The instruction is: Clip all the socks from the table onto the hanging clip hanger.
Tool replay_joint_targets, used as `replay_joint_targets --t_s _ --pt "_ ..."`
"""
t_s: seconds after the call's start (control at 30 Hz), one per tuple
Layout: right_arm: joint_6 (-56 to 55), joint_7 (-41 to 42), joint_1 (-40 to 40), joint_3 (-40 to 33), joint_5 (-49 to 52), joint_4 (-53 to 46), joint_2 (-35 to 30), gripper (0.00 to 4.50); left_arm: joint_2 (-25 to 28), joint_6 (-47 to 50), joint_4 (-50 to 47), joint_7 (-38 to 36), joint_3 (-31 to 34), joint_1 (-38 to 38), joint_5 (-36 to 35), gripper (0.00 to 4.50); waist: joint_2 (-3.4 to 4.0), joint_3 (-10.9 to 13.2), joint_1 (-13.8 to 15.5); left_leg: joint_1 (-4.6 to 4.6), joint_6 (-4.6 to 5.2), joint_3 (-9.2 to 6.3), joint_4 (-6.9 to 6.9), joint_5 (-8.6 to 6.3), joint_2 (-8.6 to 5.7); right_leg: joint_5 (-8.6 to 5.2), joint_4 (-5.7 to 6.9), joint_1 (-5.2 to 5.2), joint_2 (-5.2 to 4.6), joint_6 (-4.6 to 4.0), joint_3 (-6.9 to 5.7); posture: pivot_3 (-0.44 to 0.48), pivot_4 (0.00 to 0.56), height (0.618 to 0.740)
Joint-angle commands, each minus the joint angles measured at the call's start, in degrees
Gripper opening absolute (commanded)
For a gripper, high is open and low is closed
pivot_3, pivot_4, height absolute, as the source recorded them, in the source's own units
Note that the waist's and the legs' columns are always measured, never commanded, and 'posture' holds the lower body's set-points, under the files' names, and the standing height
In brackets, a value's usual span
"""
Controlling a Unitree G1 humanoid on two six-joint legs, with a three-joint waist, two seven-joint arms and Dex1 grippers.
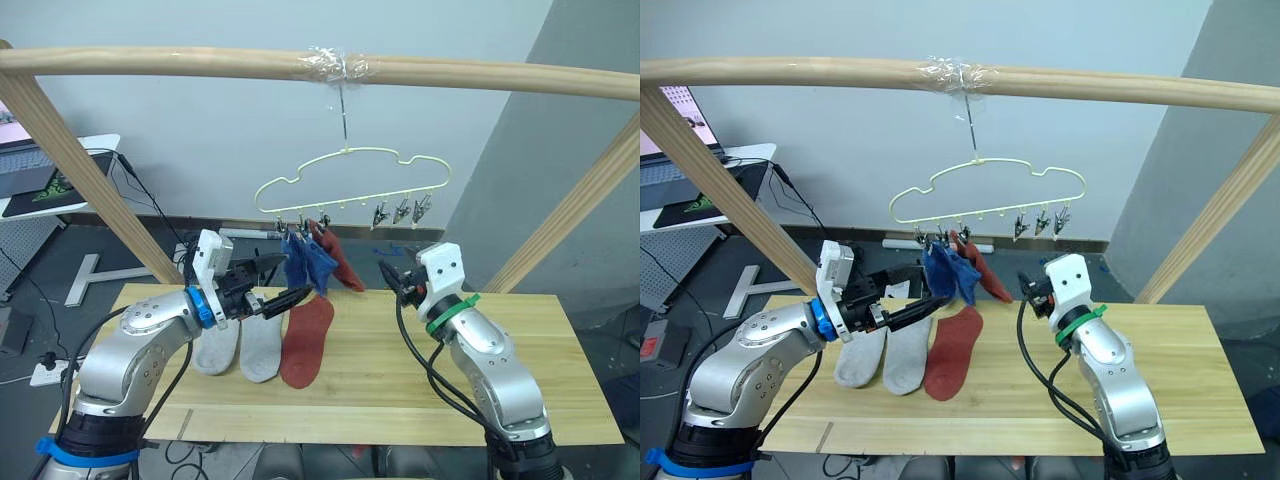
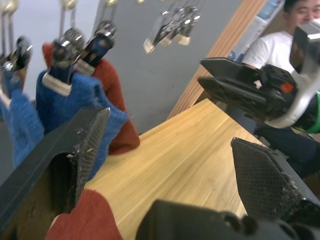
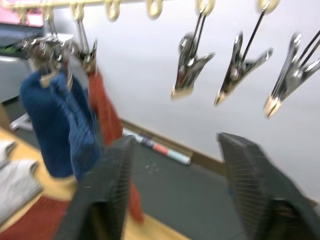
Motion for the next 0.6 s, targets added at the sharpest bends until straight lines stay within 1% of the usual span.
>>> replay_joint_targets --t_s 0.03,0.17,0.27,0.37,0.5,0.6 --pt "1.12 -3.38 -3.47 -0.36 -0.09 -0.85 3.15 2.8 0.02 -2.78 -1.73 -1.85 0.01 -1.21 0.74 4.5 0.0 0.0 -0.07 0.01 0.0 0.02 0.02 0.0 0.01 0.0 0.01 0.0 0.0 0.0 0.01 0.117 0.117 0.74" --pt "0.47 -5.28 -6.1 -0.15 -0.26 2.2 5.89 2.8 -0.08 -3.36 -1.69 -2.59 -0.23 -2.18 1.07 4.5 0.0 0.0 -0.03 0.01 0.01 0.01 0.0 0.0 0.03 0.07 0.03 0.0 0.01 -0.12 -0.01 0.123 0.12 0.74" --pt "-0.6 -6.26 -7.7 0.04 -0.51 4.73 7.35 2.18 -0.66 -2.94 -1.33 -1.87 -0.27 -3.33 1.14 4.5 0.0 0.0 -0.02 -0.02 0.01 0.02 0.0 -0.01 0.03 0.07 0.01 -0.01 0.0 -0.12 -0.01 0.131 0.119 0.74" --pt "-0.83 -6.82 -8.72 -0.07 -0.54 6.03 7.8 1.18 -0.99 -2.48 -1.49 -1.69 -0.32 -3.64 1.13 4.5 0.0 0.0 0.0 -0.02 0.01 0.01 -0.01 0.0 0.03 0.07 0.03 -0.02 0.0 -0.13 -0.02 0.133 0.121 0.74" --pt "-0.23 -8.6 -10.35 -2.31 0.73 8.6 9.55 1.18 -1.35 -2.43 -2.61 -1.27 -0.32 -2.71 1.3 4.5 0.02 0.01 -0.01 -0.01 0.01 0.01 -0.02 -0.01 0.04 0.07 0.04 -0.03 0.01 -0.13 -0.02 0.138 0.128 0.74" --pt "-1.21 -8.13 -11.64 -2.61 1.68 10.27 10.09 1.18 -1.46 -2.59 -2.25 -0.91 0.03 -2.76 1.51 4.5 0.03 0.05 0.0 -0.01 0.01 0.01 -0.02 -0.01 0.04 0.07 0.04 -0.03 0.01 -0.13 -0.02 0.14 0.132 0.74"
